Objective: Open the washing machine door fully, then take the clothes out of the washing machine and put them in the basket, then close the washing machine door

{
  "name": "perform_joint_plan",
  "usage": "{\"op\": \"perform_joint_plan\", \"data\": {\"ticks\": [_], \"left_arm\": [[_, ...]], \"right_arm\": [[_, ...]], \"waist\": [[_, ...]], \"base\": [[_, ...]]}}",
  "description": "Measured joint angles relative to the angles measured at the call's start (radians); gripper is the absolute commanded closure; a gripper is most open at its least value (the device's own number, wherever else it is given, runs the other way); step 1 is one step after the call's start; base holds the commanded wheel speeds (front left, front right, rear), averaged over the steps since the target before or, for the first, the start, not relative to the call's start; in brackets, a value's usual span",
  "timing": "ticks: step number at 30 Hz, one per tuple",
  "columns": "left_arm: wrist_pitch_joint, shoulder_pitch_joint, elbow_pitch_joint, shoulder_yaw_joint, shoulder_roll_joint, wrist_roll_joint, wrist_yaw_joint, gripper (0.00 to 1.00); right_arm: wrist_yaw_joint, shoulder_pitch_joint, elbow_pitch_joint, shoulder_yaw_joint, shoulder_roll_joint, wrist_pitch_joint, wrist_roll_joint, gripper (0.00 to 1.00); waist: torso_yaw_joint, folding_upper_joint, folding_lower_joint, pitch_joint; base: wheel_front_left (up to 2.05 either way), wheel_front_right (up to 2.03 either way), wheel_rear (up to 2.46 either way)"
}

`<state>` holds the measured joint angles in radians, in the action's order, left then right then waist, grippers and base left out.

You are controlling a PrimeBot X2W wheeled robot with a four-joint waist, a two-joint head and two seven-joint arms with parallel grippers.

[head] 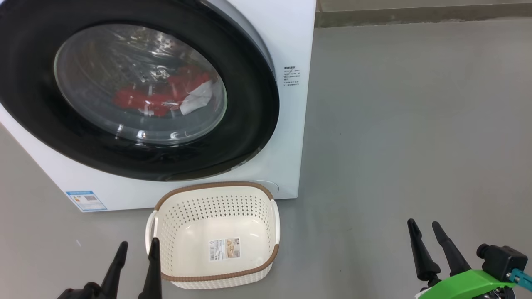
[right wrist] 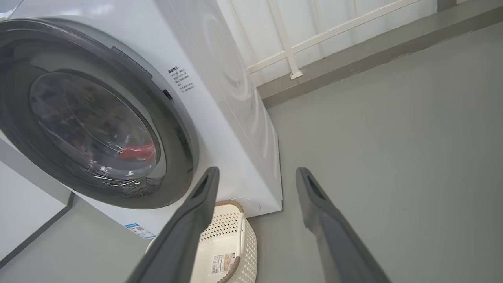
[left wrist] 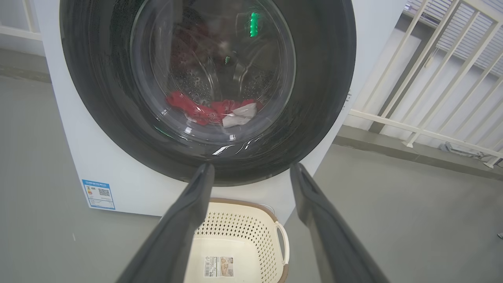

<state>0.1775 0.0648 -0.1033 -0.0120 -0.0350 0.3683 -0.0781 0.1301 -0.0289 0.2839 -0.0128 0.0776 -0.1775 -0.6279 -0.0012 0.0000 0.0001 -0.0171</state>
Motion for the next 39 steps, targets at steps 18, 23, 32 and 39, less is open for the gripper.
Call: {"op": "perform_joint_plan", "data": {"ticks": [18, 23, 32, 39], "left_arm": [[0.050, 0.006, -0.029, -0.004, -0.001, -0.174, -0.003, 0.00], [0.063, 0.015, -0.035, -0.004, -0.002, -0.209, -0.012, 0.00], [0.072, 0.019, -0.046, -0.006, -0.004, -0.225, -0.023, 0.00], [0.072, 0.019, -0.051, -0.008, -0.004, -0.215, -0.028, 0.00]], "right_arm": [[0.000, -0.024, -0.007, 0.007, -0.002, -0.050, 0.170, 0.00], [0.000, -0.035, -0.008, 0.011, -0.005, -0.061, 0.213, 0.00], [0.000, -0.040, -0.015, 0.030, -0.015, -0.072, 0.253, 0.00], [0.000, -0.060, -0.016, 0.066, -0.024, -0.075, 0.267, 0.00]], "waist": [[-0.003, 0.0000, 0.0000, -0.009], [-0.001, 0.0000, -0.0001, -0.009], [0.000, 0.0000, 0.0000, -0.003], [0.002, 0.0000, 0.0000, 0.004]], "base": [[0.00, 0.00, 0.00], [0.00, 0.00, 0.00], [0.00, 0.00, 0.00], [0.00, 0.00, 0.00]]}}
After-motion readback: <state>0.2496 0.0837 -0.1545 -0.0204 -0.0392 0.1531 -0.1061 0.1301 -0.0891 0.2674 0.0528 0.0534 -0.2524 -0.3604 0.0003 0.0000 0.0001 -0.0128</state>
